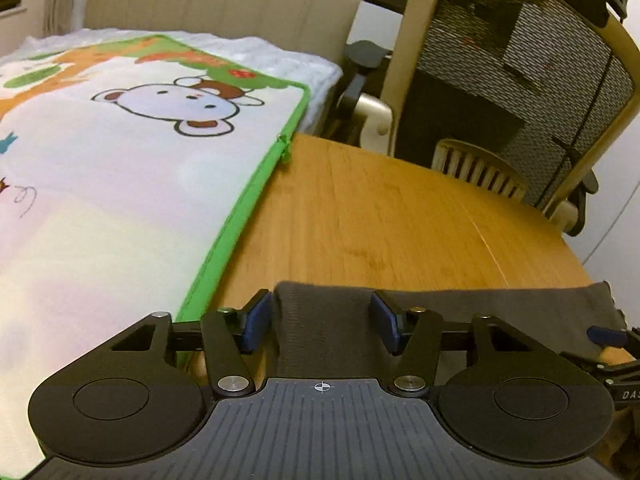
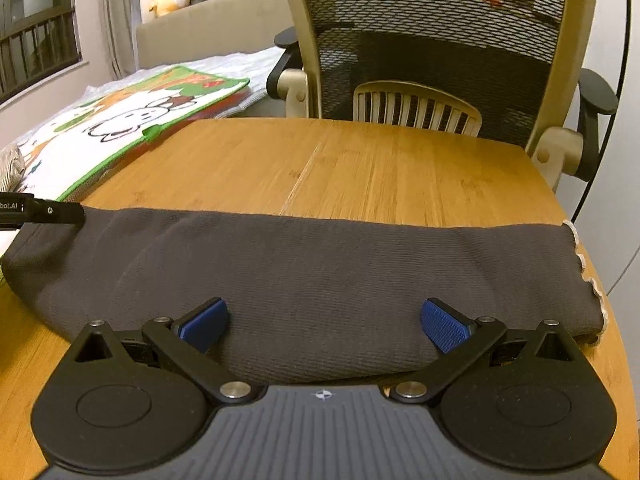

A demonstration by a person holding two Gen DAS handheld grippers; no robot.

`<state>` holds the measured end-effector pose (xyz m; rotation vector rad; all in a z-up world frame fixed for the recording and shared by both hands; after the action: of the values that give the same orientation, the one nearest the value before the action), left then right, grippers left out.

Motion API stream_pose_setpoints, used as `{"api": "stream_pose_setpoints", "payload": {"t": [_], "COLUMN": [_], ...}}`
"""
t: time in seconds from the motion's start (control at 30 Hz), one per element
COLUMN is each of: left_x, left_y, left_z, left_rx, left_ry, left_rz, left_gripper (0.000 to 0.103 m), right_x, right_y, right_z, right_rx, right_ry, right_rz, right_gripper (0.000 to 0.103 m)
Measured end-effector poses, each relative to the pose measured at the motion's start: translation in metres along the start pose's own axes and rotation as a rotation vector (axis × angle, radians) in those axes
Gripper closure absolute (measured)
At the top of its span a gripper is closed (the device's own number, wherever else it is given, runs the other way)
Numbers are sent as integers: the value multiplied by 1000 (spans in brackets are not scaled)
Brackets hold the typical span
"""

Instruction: Fold clothes

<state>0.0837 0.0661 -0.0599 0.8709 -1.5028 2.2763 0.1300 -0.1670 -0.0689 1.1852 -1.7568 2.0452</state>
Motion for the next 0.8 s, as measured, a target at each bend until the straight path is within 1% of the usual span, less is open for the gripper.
{"api": "stream_pose_setpoints", "payload": {"t": [0.07, 0.13, 0.17, 0.23, 0.3, 0.4, 0.43, 0.53, 0.57, 0.6, 0.63, 0.67, 0.7, 0.8], "left_x": [6, 16, 21, 30, 37, 46, 46, 43, 42, 41, 40, 38, 36, 30], "left_y": [-1, -4, -6, -8, -9, -6, -5, -3, -2, -1, 0, 1, 2, 3], "left_z": [1, 5, 8, 13, 17, 17, 15, 12, 12, 13, 13, 14, 14, 13], "left_rx": [-14, -45, -60, -80, -90, -98, -95, -90, -91, -94, -97, -100, -101, -100], "left_ry": [-2, -5, 0, 13, 22, 26, 25, 19, 19, 18, 18, 16, 15, 10], "left_rz": [25, 61, 78, 103, 118, 126, 122, 109, 107, 105, 102, 98, 92, 75], "left_gripper": [57, 69, 70, 72, 73, 74, 74, 74, 74, 74, 74, 74, 74, 74], "right_x": [-1, -5, -10, -3, 0, 14, 22, 46, 51, 55, 59, 59, 60, 47], "right_y": [-1, -7, -12, -3, -3, -19, -26, -42, -46, -48, -51, -49, -48, -46], "right_z": [-1, 2, 8, 2, 2, 15, 26, 69, 85, 99, 113, 124, 135, 162], "right_rx": [9, 7, 3, -10, -26, -103, -127, -163, -175, -170, -161, -156, -142, -139], "right_ry": [1, 0, -1, -13, -24, -38, -27, 75, 109, 145, 183, 208, 235, 277], "right_rz": [2, 13, 20, 40, 36, 91, 132, 231, 248, 248, 245, 225, 223, 199], "right_gripper": [0, 0, 0, 0, 0, 0, 0, 0, 2, 12, 18, 27, 33, 34]}}
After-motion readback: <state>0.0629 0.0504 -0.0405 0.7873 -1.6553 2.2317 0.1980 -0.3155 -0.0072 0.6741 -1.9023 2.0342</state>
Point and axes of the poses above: each gripper's, at about its wrist camera, not at the fingertips, and x roughly against the way its jaws point, z to its right, y to its underside, the point moved 10 cm from there along -x, roughly the way its jaws point, and after that the axes turned 1 degree about x, right-handed, at the moved point
